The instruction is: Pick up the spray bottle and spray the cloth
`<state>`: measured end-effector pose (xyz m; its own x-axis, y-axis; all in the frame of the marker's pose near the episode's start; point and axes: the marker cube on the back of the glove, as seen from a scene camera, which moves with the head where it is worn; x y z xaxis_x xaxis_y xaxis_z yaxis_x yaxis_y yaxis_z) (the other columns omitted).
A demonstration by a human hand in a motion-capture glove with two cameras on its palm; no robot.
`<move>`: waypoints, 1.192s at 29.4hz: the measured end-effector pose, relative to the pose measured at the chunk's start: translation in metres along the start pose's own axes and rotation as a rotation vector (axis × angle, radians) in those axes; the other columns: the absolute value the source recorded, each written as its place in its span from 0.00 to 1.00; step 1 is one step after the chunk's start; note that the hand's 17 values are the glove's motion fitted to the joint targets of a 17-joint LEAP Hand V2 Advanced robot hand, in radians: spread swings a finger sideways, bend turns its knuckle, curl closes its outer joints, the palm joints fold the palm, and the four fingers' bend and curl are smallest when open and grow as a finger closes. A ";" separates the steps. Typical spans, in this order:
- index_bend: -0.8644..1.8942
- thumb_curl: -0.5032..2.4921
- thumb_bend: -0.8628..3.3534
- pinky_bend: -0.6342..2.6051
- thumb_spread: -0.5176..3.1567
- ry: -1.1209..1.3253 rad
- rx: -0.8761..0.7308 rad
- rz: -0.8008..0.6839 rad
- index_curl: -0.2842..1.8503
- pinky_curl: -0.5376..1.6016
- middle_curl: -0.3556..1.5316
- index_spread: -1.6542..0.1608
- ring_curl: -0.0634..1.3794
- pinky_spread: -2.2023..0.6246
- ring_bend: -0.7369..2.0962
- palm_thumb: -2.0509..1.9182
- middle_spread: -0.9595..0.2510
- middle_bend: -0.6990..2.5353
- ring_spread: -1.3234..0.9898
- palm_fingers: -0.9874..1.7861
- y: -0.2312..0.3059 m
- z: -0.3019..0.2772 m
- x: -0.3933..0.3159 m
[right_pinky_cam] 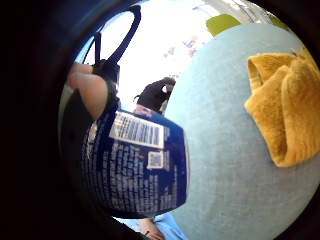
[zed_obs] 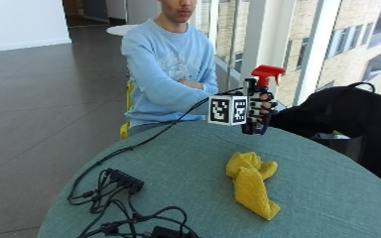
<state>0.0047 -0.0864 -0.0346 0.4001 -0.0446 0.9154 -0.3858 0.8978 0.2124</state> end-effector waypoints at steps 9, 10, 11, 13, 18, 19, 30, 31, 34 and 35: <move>0.37 0.43 0.20 0.27 0.30 -0.038 0.004 -0.038 0.33 0.42 0.45 0.76 0.32 0.79 0.37 0.78 0.68 0.27 0.54 0.71 -0.019 0.063 0.013; 0.37 0.43 0.20 0.27 0.30 -0.040 0.000 -0.041 0.33 0.42 0.45 0.76 0.32 0.79 0.37 0.78 0.68 0.27 0.54 0.71 -0.021 0.069 0.015; 0.37 0.43 0.20 0.27 0.30 -0.041 -0.005 -0.044 0.33 0.42 0.45 0.76 0.32 0.79 0.37 0.78 0.68 0.27 0.54 0.71 -0.022 0.073 0.015; 0.36 0.43 0.20 0.27 0.30 -0.038 -0.014 -0.047 0.33 0.42 0.45 0.76 0.32 0.79 0.37 0.78 0.68 0.27 0.54 0.71 -0.023 0.080 0.017; 0.36 0.42 0.20 0.27 0.31 -0.018 -0.004 -0.035 0.33 0.43 0.45 0.76 0.32 0.79 0.38 0.78 0.68 0.27 0.53 0.71 -0.026 0.087 0.025; 0.36 0.42 0.20 0.27 0.31 -0.016 -0.002 -0.033 0.33 0.43 0.45 0.76 0.32 0.79 0.38 0.78 0.68 0.27 0.53 0.71 -0.026 0.088 0.027; 0.36 0.38 0.19 0.25 0.38 -0.038 0.006 -0.058 0.32 0.42 0.45 0.76 0.32 0.79 0.36 0.72 0.69 0.28 0.53 0.70 -0.019 0.086 0.028; 0.36 0.37 0.19 0.25 0.38 -0.045 0.012 -0.064 0.32 0.42 0.45 0.76 0.32 0.80 0.36 0.71 0.69 0.28 0.53 0.69 -0.018 0.084 0.027; 0.33 0.36 0.19 0.26 0.39 -0.038 0.031 -0.084 0.31 0.43 0.45 0.75 0.32 0.81 0.37 0.69 0.70 0.28 0.54 0.64 -0.014 0.077 0.023; 0.32 0.35 0.19 0.27 0.39 -0.028 0.036 -0.091 0.30 0.43 0.44 0.74 0.33 0.81 0.37 0.69 0.70 0.28 0.54 0.63 -0.013 0.075 0.023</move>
<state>-0.0437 -0.1314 0.0090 0.4116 -0.1377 0.9009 -0.3785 0.8734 0.3064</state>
